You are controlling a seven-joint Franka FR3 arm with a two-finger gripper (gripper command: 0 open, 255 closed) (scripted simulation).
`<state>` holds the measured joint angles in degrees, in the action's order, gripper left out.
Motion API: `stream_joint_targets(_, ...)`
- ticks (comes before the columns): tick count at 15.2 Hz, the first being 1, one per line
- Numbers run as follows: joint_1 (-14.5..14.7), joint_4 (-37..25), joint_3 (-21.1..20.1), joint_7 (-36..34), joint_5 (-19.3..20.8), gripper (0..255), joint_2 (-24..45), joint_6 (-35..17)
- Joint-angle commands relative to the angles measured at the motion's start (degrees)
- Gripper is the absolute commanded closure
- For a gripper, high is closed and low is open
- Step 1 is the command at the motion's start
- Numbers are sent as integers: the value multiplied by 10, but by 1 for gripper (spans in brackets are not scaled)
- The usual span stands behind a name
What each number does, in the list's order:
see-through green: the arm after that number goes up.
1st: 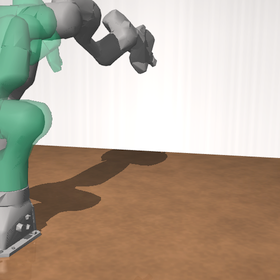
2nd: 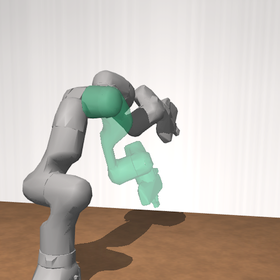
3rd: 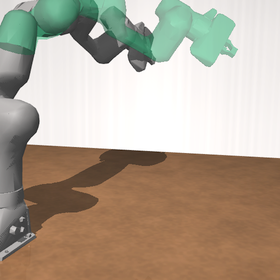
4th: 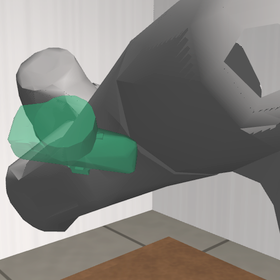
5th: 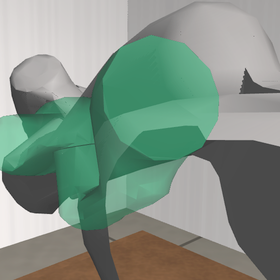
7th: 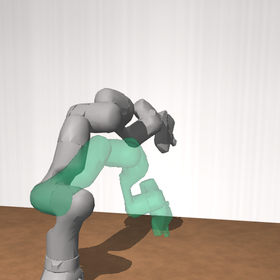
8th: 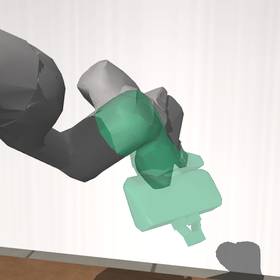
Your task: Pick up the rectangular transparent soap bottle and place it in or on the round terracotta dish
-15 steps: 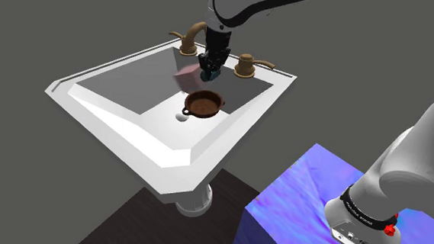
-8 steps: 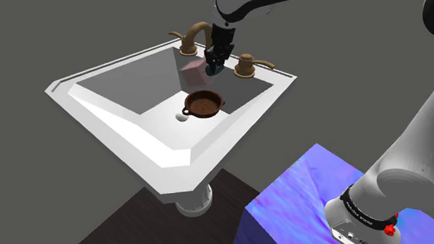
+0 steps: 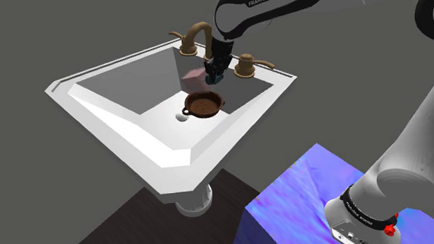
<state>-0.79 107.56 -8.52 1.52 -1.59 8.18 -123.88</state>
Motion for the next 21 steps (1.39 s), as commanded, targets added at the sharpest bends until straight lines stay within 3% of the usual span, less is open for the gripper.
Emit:
stream_joint_targets(1,0,12,0,1,0,255,4,-16)
stream_joint_targets(7,1,37,1,1,2,255,21,-58)
stream_joint_targets(15,1,37,1,1,2,255,21,-58)
stream_joint_targets(16,1,37,2,1,2,0,21,-58)
stream_joint_targets(21,1,37,1,1,2,0,21,-58)
